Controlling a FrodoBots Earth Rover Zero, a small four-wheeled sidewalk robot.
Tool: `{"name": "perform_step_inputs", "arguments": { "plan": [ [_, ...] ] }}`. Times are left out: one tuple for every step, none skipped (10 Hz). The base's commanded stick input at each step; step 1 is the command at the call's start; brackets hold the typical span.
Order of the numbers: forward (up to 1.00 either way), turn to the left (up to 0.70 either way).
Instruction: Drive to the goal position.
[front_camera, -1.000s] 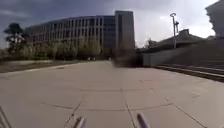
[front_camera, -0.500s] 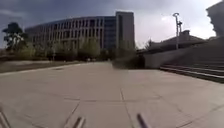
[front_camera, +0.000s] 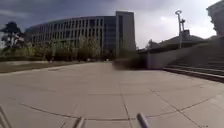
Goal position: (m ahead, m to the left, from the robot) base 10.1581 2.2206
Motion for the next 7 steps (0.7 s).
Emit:
{"name": "perform_step_inputs", "arguments": {
  "plan": [
    [1.0, 0.0],
    [1.0, 0.0],
    [1.0, 0.0],
    [1.0, 0.0],
    [1.0, 0.0],
    [1.0, 0.0],
    [1.0, 0.0]
  ]
}}
